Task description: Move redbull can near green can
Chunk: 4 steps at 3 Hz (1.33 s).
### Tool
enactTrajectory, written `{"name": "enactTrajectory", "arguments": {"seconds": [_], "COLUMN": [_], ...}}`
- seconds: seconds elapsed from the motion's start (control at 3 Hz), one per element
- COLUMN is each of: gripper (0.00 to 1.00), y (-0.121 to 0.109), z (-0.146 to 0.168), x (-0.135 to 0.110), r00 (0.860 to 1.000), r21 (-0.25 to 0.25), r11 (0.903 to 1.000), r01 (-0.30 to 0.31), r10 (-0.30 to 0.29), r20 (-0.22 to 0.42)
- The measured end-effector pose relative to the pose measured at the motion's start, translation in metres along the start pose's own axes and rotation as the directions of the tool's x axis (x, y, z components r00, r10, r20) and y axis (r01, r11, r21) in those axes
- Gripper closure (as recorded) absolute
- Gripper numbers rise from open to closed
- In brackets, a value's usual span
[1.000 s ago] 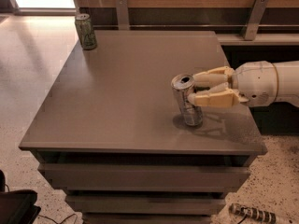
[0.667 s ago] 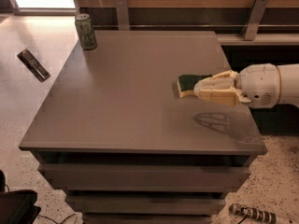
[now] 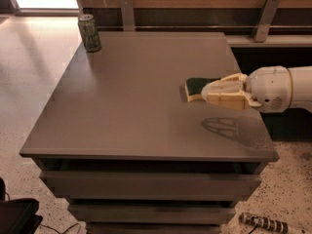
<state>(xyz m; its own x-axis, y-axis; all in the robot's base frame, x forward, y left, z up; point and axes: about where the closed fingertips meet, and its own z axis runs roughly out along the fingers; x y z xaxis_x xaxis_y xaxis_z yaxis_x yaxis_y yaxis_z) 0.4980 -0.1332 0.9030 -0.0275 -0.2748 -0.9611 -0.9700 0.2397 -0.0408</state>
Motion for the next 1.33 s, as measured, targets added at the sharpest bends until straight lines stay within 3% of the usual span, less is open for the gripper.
{"name": "enactTrajectory", "arguments": {"seconds": [1.0,1.33], "gripper": [0.12,0.00], "y": [0.0022,0.0028], "z": [0.0060,0.0078], "x": [-0.0036,-0.0046], "r00": [1.000,1.000], "r21": [-0.012,-0.016], "r11": [0.9999,0.9999], "r01": [0.006,0.007], "r10": [-0.006,-0.007], "r20": [0.001,0.001]}}
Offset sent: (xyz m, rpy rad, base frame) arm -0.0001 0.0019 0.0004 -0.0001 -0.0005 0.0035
